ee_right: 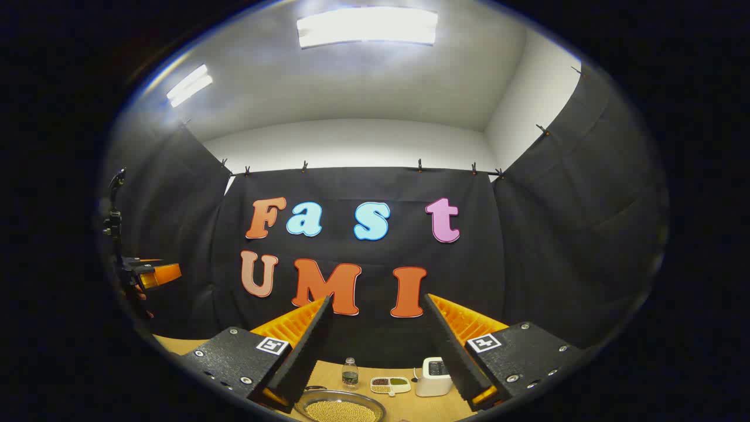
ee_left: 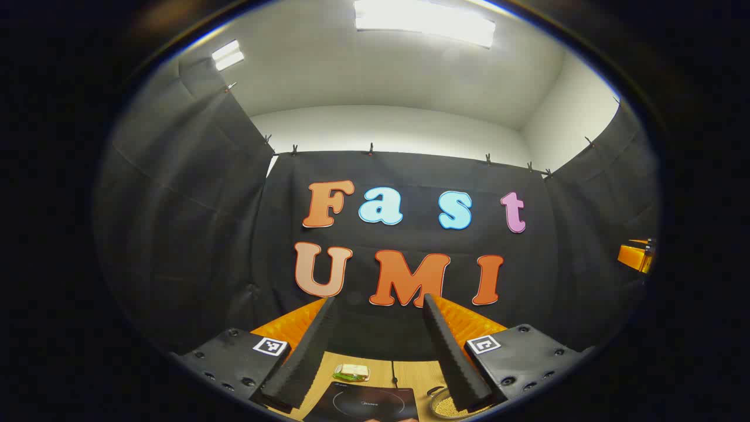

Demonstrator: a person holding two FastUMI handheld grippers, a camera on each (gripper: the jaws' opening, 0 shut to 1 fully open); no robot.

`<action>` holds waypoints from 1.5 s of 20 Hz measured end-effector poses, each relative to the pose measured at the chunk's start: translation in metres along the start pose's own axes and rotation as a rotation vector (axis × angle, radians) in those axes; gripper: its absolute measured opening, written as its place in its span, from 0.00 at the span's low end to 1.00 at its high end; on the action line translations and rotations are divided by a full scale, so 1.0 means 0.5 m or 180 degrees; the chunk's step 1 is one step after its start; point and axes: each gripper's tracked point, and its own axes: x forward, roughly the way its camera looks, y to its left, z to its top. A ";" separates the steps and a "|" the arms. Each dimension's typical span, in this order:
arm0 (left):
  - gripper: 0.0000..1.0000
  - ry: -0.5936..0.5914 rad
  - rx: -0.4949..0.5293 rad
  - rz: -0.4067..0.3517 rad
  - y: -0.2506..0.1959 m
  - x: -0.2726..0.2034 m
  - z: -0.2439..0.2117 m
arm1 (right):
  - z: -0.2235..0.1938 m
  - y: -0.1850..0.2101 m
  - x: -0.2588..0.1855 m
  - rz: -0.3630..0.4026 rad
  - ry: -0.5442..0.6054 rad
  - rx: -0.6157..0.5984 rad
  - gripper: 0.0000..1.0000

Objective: First push the handle of the pot to place it horizontally, then grasp the pot with both hands and set it on the induction cooktop.

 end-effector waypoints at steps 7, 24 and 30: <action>0.95 -0.0069 0.0041 -0.0009 0.000 -0.001 0.003 | -0.023 0.009 0.015 0.0067 0.0104 0.0033 0.95; 0.98 -0.0050 0.0021 -0.0117 -0.022 0.009 0.001 | -0.061 0.002 0.009 0.0098 0.0222 0.0022 0.95; 0.98 -0.0015 0.0014 -0.0146 -0.037 0.019 -0.013 | -0.146 -0.015 0.007 0.0117 0.0545 0.0079 0.95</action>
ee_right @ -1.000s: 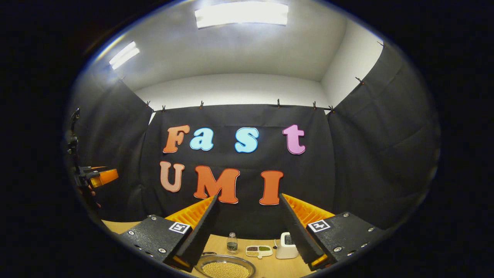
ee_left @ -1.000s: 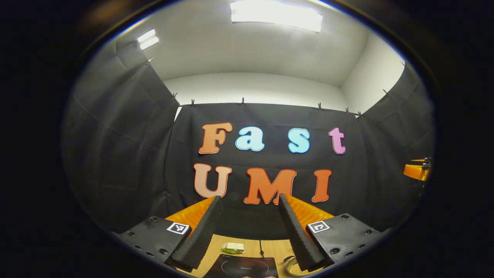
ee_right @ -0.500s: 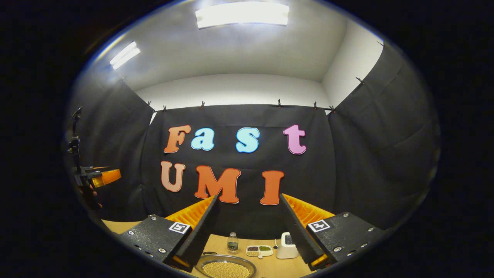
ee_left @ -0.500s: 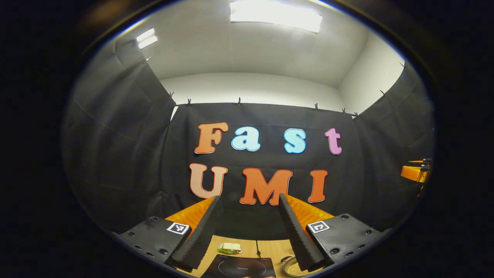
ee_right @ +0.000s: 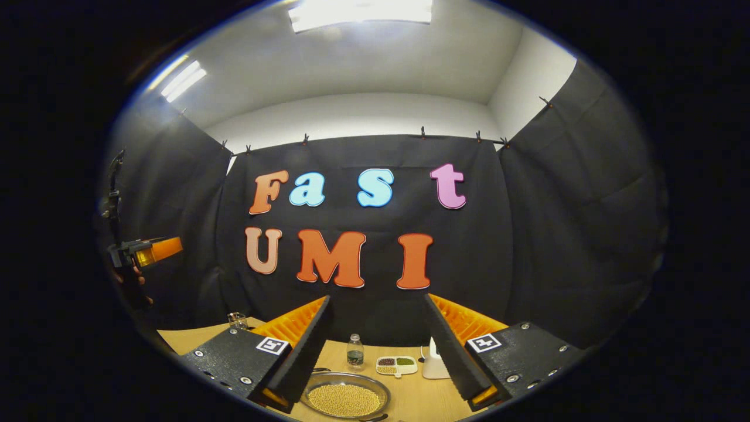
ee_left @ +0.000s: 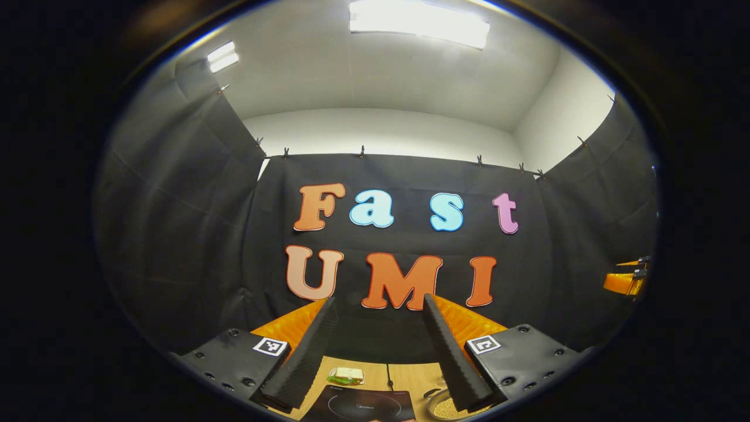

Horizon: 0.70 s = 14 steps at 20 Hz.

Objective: First push the handle of the pot to place it horizontally, then grasp the pot with both hands and set it on the induction cooktop.

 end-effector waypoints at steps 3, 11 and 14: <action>0.98 0.0067 0.0009 -0.0009 -0.008 0.009 -0.017 | -0.045 -0.002 0.006 0.0033 0.0175 -0.0009 0.95; 0.98 0.0186 0.0068 0.0047 -0.010 0.023 -0.058 | -0.238 -0.003 0.012 0.0114 0.0894 0.0121 0.94; 0.98 0.0235 0.0050 0.0018 -0.019 0.032 -0.068 | -0.308 0.014 0.007 0.0215 0.1215 0.0285 0.89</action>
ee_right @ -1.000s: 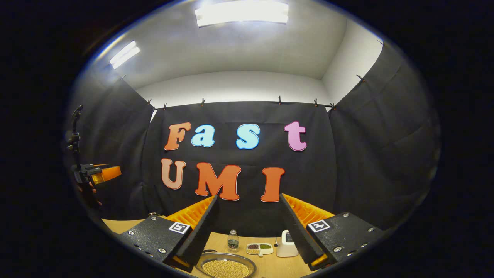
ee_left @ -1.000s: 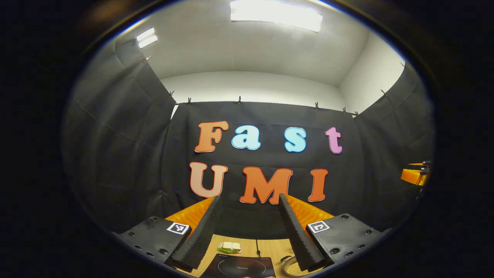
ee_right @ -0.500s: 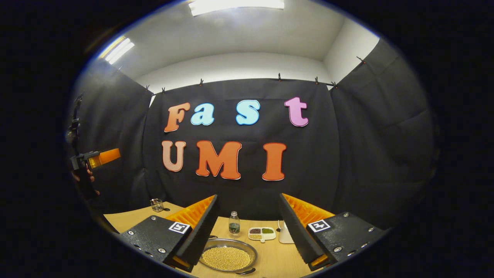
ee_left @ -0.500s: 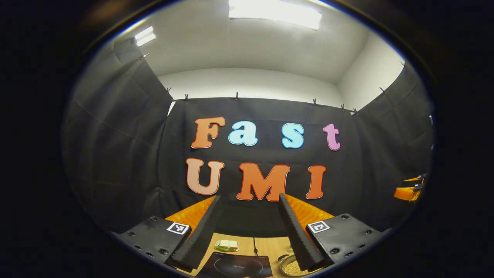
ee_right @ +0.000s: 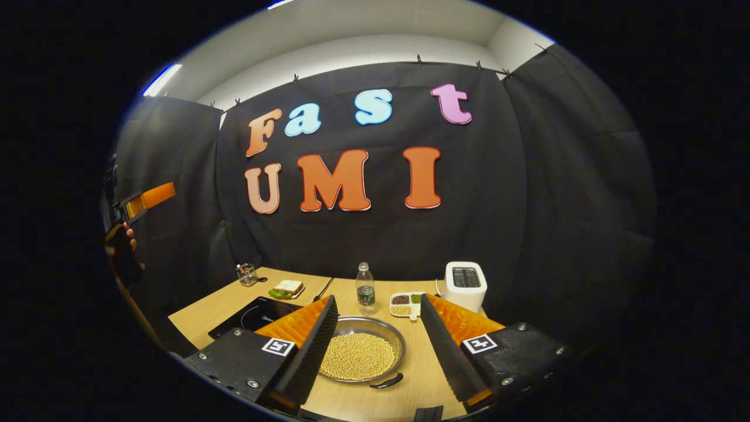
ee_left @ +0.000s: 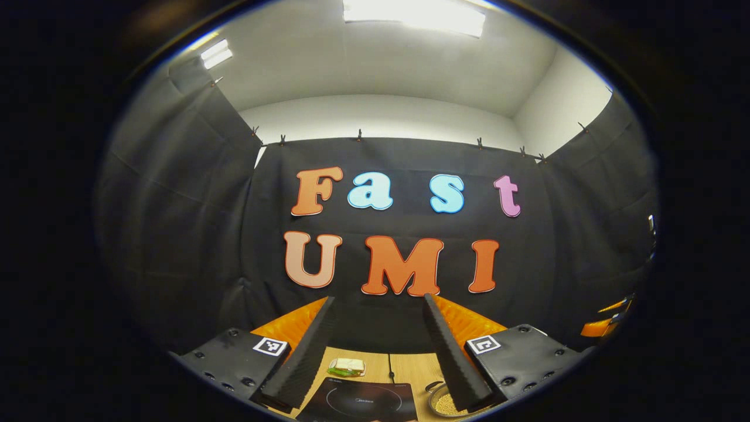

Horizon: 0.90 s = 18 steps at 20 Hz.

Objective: First push the handle of the pot to place it horizontally, then grasp the pot with both hands and set it on the induction cooktop.

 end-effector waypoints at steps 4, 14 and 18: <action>0.98 0.0013 0.0017 -0.0021 -0.010 -0.001 -0.005 | -0.079 0.015 0.016 0.0157 0.0325 0.0166 0.81; 0.98 0.0071 -0.0006 -0.0024 -0.009 -0.004 -0.020 | -0.298 0.038 0.049 0.0333 0.1415 0.0582 0.34; 0.98 0.0079 0.0005 0.0000 -0.001 -0.003 -0.021 | -0.382 0.053 0.059 0.0372 0.1792 0.0696 0.20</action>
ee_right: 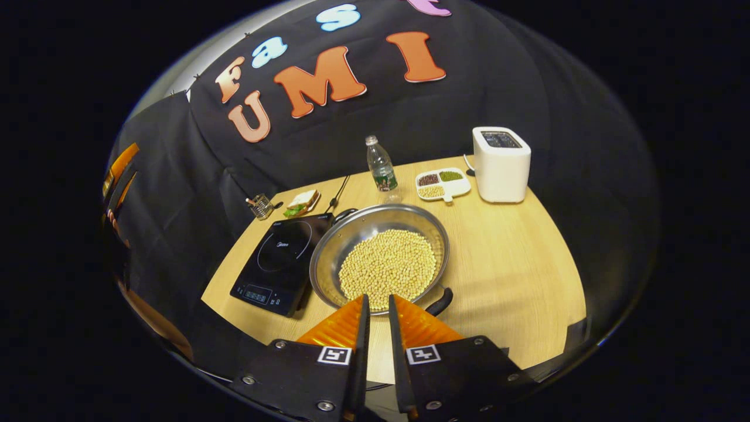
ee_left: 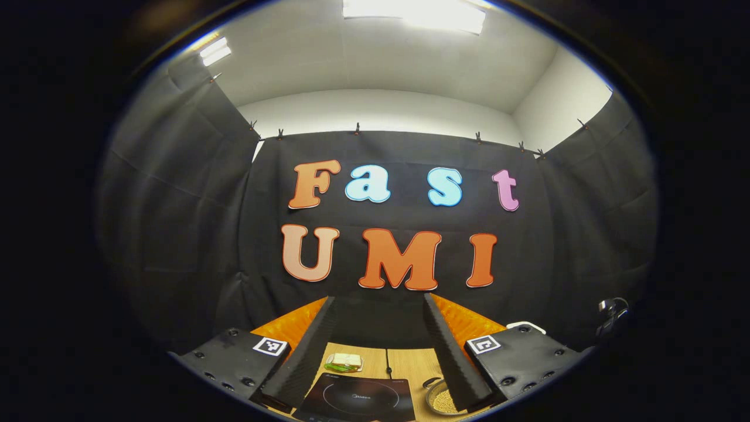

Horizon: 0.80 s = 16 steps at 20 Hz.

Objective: First push the handle of the pot to place it horizontally, then grasp the pot with both hands and set it on the induction cooktop.

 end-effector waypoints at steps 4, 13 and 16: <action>0.95 0.0033 0.0010 0.0009 0.006 0.005 -0.010 | -0.070 -0.008 0.047 0.0068 0.0363 0.0248 0.08; 0.96 0.0137 0.0090 0.0118 0.031 0.036 -0.050 | -0.151 -0.033 0.117 -0.0055 0.0872 0.0542 0.00; 0.98 0.0189 0.0128 0.0203 0.048 0.050 -0.065 | -0.171 -0.034 0.131 -0.0104 0.0999 0.0572 0.00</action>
